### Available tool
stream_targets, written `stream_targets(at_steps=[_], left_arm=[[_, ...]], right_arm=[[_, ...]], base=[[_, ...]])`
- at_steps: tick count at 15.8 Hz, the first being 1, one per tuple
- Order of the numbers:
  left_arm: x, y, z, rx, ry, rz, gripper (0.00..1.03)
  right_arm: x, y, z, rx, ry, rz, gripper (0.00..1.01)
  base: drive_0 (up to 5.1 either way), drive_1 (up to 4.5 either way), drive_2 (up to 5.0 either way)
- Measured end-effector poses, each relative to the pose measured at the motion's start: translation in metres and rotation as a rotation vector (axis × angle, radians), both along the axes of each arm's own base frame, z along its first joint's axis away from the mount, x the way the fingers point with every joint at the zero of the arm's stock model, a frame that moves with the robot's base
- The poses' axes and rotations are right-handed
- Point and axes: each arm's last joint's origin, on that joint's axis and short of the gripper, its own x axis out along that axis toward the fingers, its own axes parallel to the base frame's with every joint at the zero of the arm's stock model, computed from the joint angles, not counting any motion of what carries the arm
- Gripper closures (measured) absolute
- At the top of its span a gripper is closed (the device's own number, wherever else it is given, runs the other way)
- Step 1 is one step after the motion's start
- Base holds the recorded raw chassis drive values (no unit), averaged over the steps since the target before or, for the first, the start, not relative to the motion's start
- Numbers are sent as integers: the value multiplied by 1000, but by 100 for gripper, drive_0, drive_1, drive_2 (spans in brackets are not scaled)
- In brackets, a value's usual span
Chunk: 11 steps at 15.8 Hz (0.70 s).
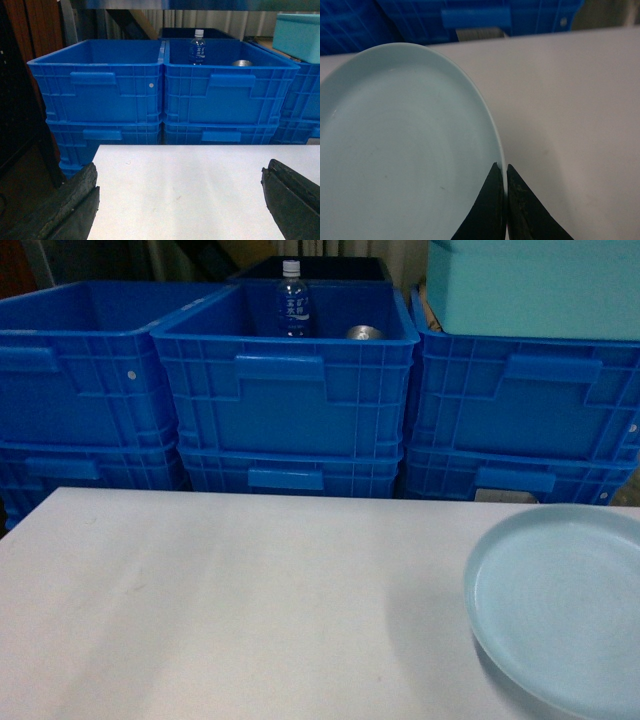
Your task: Place blue tray on left shelf second layer neatly
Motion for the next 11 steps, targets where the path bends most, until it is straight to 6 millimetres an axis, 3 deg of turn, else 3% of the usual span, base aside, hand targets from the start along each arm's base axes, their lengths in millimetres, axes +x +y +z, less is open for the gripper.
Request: stream_targets(at_steps=[3, 5, 8, 11], left_arm=[[0, 0, 0, 0, 0, 0, 5], [0, 0, 0, 0, 0, 0, 5], [0, 0, 0, 0, 0, 0, 5], [0, 0, 0, 0, 0, 0, 5]], right_arm=[[-13, 5, 50, -17, -170, 44, 99], [-32, 8, 73, -27, -253, 68, 99], [-65, 13, 92, -25, -335, 118, 99], [-101, 17, 98, -30, -393, 178, 99]], base=[[0, 0, 0], [0, 0, 0], [0, 0, 0], [0, 0, 0]])
